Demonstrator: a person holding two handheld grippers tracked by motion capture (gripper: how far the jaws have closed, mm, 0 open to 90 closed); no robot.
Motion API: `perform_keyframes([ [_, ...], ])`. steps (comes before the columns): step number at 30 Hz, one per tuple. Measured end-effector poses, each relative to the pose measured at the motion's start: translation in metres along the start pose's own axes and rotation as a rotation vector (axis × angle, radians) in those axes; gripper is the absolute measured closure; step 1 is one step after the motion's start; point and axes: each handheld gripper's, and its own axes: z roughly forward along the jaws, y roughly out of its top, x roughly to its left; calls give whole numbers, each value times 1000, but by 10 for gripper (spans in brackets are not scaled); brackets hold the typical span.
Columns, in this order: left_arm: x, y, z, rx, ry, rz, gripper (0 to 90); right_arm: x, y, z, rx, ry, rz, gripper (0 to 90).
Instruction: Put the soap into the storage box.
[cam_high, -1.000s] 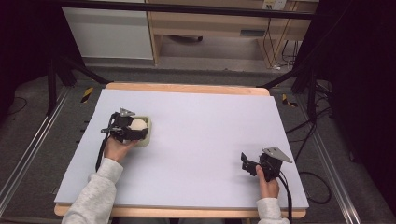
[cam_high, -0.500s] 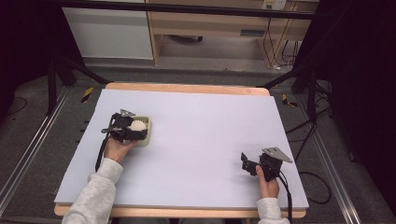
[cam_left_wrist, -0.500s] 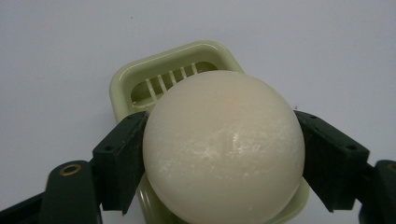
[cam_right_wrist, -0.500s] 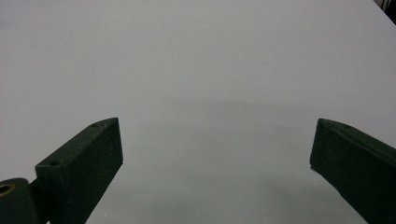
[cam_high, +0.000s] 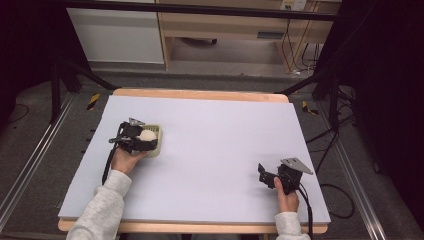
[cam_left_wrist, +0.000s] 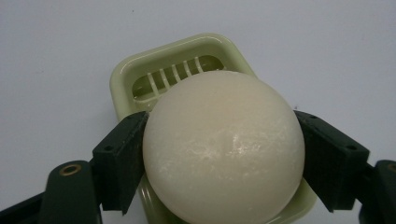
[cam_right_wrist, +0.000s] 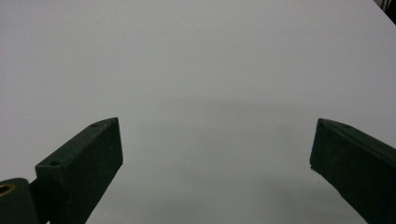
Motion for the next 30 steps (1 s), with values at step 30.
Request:
perform_keyframes([
  [30,2,-1,-1,-18,-14,-9,217,0,0,0,0,-4,-1,29],
])
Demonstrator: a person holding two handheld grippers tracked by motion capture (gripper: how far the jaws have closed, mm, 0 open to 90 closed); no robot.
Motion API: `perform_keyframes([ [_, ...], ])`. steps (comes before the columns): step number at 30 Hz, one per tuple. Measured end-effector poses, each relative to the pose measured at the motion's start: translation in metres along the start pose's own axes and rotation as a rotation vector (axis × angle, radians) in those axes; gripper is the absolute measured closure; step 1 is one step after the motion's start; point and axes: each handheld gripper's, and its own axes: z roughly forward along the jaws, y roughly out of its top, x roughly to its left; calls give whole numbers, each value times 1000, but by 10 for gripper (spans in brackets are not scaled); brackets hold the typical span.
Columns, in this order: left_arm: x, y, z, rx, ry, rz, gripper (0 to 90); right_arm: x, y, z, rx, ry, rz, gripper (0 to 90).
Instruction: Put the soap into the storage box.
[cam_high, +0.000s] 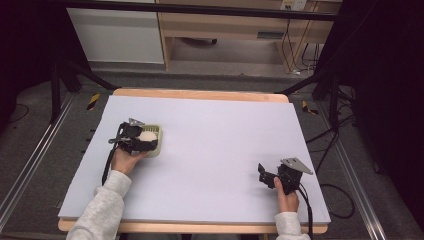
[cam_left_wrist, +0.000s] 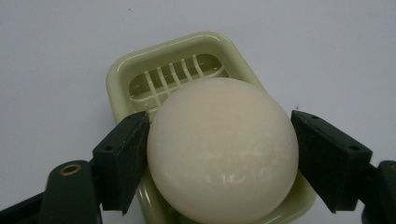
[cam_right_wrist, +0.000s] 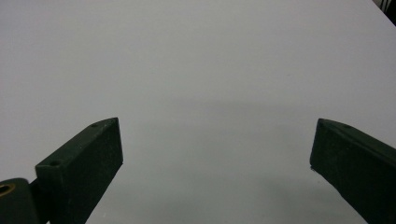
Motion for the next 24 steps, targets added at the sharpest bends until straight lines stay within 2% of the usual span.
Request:
perform_keyframes([
  [7,1,3,-10,-43,-10,-9,211,0,0,0,-1,-2,1,29],
  [10,0,3,-18,-41,-14,8,190,1,0,0,0,-3,3,29],
  [12,0,1,-23,-59,-16,11,183,1,0,0,0,-3,3,29],
  [17,-2,-5,-32,-88,-22,23,178,1,0,0,-1,-3,4,29],
  [21,-5,-17,-44,-136,-40,35,179,0,0,0,-1,-3,3,29],
  [24,-8,-23,-49,-148,-48,40,179,1,0,-1,-5,-2,4,29],
])
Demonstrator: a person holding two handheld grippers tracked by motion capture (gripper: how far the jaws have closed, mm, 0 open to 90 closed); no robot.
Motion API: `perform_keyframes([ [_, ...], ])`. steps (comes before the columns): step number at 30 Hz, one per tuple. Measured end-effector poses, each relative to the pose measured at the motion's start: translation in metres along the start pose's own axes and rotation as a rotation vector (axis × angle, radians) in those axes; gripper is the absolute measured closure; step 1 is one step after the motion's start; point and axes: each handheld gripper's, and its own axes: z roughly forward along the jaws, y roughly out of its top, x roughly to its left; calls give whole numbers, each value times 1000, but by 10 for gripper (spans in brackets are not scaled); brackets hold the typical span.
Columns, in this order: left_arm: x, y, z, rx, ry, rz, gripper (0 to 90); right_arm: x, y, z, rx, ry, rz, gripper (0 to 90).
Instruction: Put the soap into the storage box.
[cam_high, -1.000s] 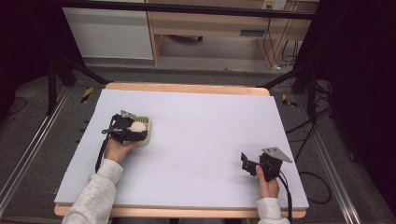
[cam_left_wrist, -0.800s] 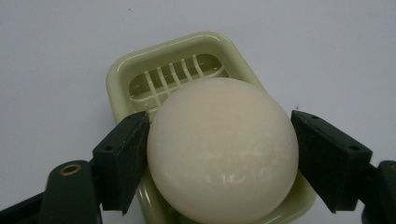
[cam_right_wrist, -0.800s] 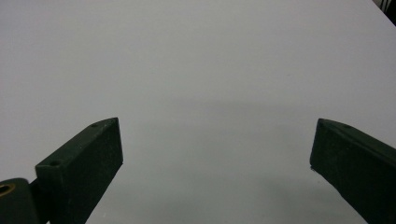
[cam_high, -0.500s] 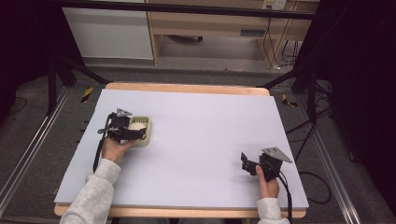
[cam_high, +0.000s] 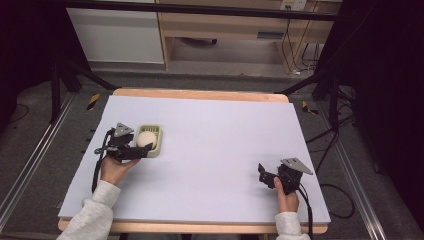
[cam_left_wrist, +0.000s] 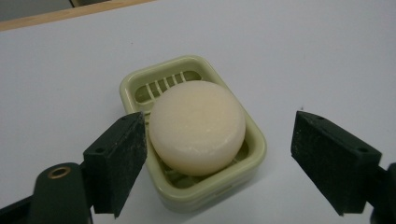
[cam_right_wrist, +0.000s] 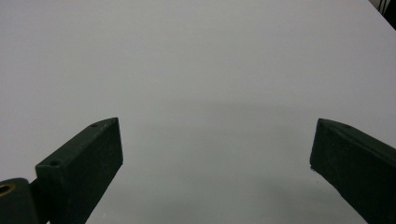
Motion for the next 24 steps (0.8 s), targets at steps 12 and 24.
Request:
perform_keyframes([
  [12,-13,-28,-17,1,2,30,180,0,0,0,-3,5,2,29],
  [24,-12,-60,-24,24,28,33,189,0,0,-1,-9,0,-8,29],
])
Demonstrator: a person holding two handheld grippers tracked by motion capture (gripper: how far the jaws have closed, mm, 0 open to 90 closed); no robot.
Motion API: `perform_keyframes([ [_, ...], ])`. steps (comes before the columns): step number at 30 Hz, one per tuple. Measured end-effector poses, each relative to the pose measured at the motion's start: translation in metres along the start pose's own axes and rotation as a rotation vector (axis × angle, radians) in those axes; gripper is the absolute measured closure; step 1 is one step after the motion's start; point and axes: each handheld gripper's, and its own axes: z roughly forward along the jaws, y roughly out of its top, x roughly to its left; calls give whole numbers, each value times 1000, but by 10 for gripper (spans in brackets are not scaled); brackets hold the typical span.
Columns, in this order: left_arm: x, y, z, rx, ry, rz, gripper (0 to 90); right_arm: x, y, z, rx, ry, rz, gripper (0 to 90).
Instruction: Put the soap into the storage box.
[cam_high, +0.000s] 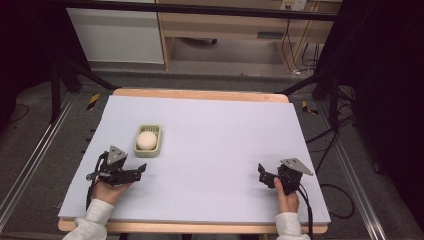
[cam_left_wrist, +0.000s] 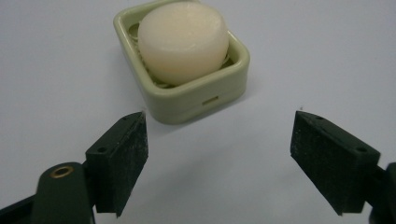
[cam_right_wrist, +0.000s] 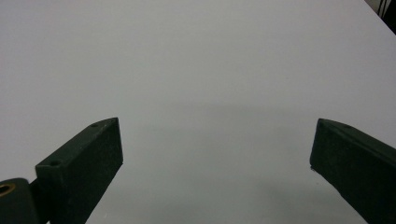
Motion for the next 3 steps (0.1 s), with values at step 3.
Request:
perform_keyframes([
  [3,-1,-4,-1,11,-8,-6,189,0,0,0,1,3,2,29],
])
